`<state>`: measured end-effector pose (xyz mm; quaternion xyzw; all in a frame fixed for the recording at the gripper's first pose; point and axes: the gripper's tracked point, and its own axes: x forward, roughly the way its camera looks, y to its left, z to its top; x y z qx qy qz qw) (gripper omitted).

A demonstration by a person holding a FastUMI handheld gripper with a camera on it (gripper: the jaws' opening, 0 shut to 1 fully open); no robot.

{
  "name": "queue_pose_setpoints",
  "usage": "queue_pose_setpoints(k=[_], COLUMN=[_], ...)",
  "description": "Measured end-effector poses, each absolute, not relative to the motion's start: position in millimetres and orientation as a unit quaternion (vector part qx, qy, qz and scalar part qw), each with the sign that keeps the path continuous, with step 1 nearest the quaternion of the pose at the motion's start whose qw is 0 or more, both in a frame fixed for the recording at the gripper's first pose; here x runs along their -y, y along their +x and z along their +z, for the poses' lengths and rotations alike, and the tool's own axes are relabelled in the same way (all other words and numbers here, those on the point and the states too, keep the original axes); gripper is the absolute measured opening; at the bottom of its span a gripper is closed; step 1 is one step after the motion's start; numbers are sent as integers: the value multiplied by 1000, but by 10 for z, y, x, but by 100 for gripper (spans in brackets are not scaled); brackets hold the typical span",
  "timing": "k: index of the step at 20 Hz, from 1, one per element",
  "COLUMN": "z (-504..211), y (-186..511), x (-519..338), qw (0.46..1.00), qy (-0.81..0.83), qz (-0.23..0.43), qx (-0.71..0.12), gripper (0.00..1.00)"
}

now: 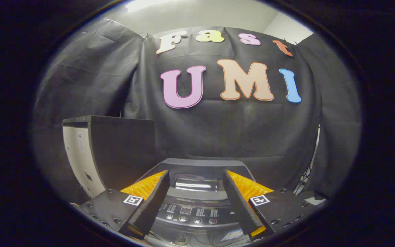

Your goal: Put the clothes into the washing machine and then close the washing machine lid.

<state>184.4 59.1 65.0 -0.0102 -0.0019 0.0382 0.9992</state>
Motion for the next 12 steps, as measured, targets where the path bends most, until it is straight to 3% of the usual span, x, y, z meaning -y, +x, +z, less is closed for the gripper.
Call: queue_pose_setpoints(k=[7, 12], z=[202, -8], y=[1282, 980], x=[-591, -458], qw=[997, 997], qy=[-4, 3], qz=[82, 74], qx=[1, -4], gripper=[97, 97])
